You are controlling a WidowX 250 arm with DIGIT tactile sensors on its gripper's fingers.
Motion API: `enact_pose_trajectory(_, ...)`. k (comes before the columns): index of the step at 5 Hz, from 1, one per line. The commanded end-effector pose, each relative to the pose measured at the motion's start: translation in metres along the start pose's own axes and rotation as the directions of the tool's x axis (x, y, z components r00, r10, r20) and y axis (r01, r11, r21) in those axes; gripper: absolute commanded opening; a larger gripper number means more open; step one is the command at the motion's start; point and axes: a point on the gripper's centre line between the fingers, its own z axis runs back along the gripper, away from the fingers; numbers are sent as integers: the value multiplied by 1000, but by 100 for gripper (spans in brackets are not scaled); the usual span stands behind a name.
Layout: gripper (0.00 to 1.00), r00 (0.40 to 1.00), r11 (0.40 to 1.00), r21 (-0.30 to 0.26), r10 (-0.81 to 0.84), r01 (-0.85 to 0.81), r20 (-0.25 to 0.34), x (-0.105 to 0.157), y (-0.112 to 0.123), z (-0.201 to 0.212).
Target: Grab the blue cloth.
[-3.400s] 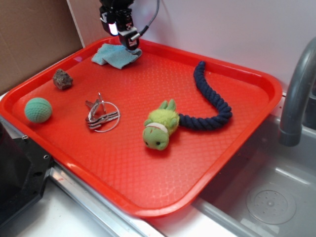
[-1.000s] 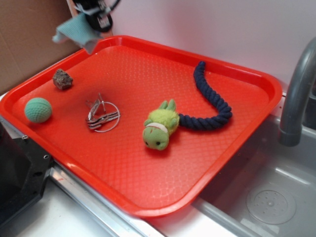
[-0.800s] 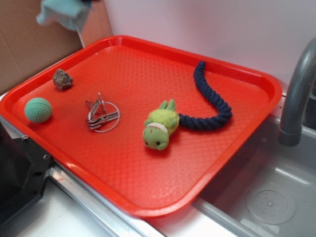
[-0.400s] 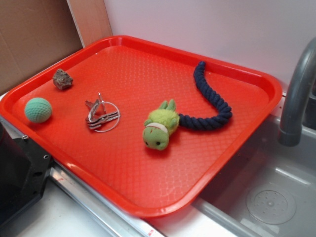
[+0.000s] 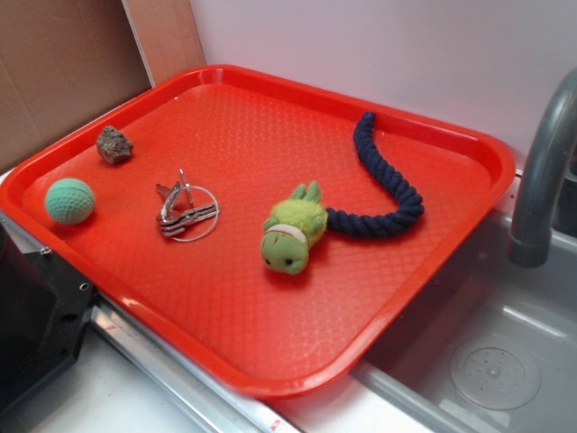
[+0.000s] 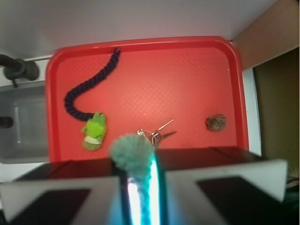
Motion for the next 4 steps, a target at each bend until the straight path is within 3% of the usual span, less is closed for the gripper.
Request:
enact_pose_trajectory(1, 0, 999, 998, 48, -43, 43, -5, 19, -11, -34)
enact_pose_trajectory(4, 0, 998, 998, 37, -56, 56, -3, 18, -14, -37)
